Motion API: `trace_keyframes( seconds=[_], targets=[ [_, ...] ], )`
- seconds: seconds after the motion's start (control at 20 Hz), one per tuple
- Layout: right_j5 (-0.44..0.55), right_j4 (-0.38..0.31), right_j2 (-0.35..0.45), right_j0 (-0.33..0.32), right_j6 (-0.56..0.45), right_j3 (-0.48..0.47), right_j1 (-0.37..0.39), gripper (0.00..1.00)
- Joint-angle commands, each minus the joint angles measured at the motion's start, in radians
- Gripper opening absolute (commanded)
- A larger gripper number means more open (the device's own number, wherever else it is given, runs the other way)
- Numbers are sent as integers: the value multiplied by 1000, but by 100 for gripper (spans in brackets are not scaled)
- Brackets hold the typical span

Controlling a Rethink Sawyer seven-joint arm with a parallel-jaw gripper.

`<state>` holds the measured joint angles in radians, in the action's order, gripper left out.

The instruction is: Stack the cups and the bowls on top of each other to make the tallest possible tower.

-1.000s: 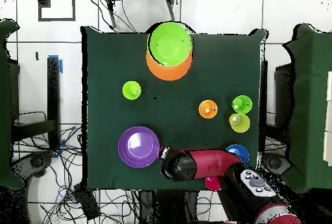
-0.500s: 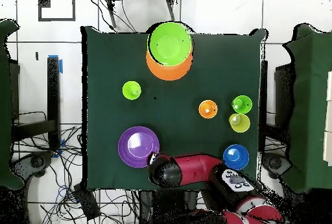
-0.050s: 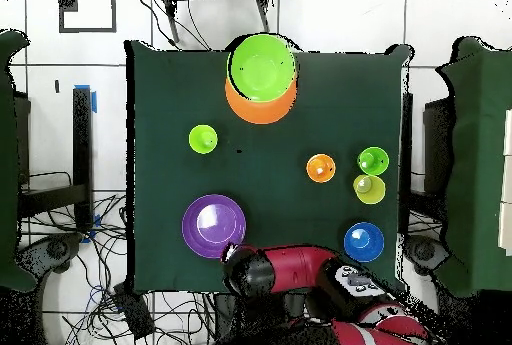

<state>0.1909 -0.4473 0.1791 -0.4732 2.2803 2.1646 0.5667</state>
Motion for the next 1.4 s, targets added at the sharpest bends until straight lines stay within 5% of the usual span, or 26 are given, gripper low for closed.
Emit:
trace_keyframes(
  seconds=[0.05,0.55,1.4],
  targets=[
    [-111,42,-4,39,146,-26,-91,100],
    [-201,61,-34,80,158,-67,-184,100],
    [-128,105,-1,48,119,7,-51,100]
  ],
)
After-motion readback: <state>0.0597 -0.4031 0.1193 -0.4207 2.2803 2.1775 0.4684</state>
